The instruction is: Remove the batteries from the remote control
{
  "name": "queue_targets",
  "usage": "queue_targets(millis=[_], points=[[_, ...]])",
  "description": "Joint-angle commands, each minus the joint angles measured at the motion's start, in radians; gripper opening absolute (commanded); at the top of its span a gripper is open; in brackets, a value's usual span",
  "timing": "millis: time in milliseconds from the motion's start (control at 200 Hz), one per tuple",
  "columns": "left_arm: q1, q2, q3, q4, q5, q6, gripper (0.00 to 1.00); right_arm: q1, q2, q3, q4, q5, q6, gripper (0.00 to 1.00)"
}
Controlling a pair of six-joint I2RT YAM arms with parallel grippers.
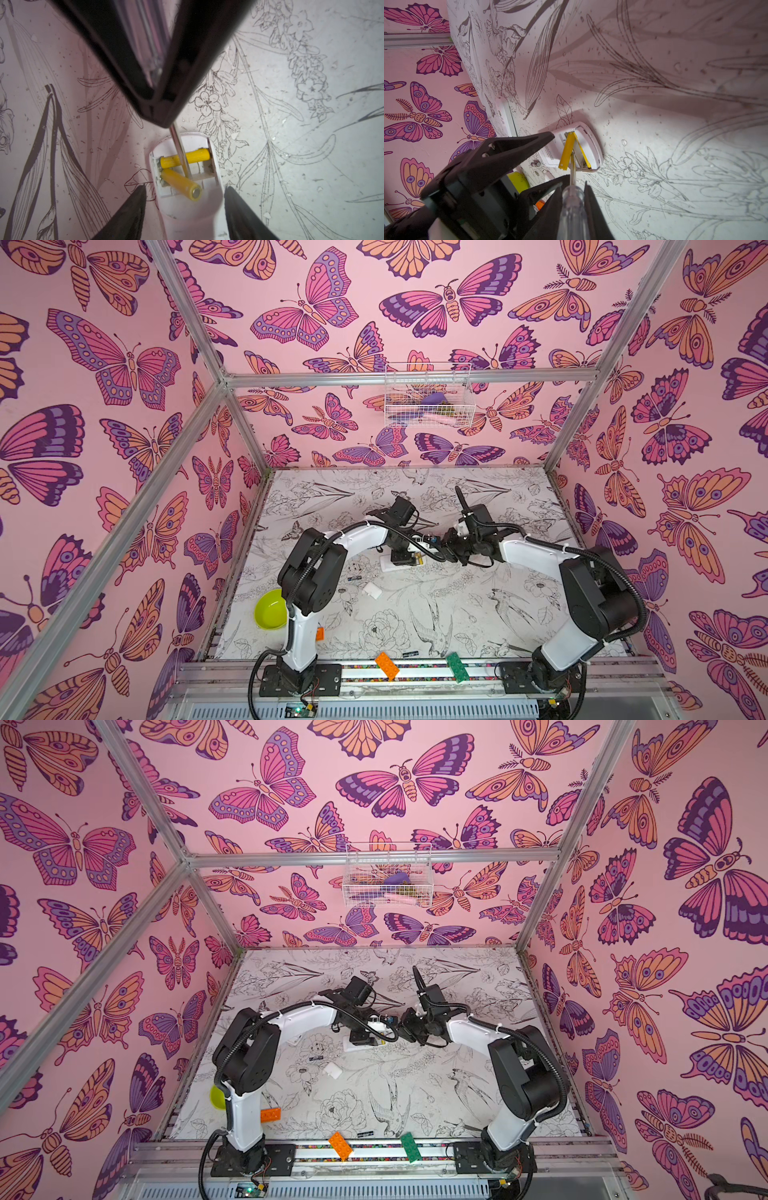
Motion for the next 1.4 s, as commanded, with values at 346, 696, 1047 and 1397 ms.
queue_targets(millis=[346, 696, 1047, 1397], points=[[-0.01, 0.039, -0.036, 0.152, 0.019, -0.04, 0.35, 0.004, 0.009, 0.04, 0.067, -0.057, 0.023, 0.0], [0.0, 0.022, -0.055, 0.152, 0.021, -0.025, 0.13, -0.001, -0.006, 0.042, 0.033, -0.049, 0.001, 0.0], [0.0, 0.03, -0.053, 0.183, 0.049, -0.087, 0.13, -0.013, -0.075, -0.006, -0.002, -0.028, -0.021, 0.0], [-0.002, -0.007, -0.007, 0.124, 0.063, -0.182, 0.11, -0.104, -0.266, -0.138, -0.122, -0.005, -0.102, 0.0]])
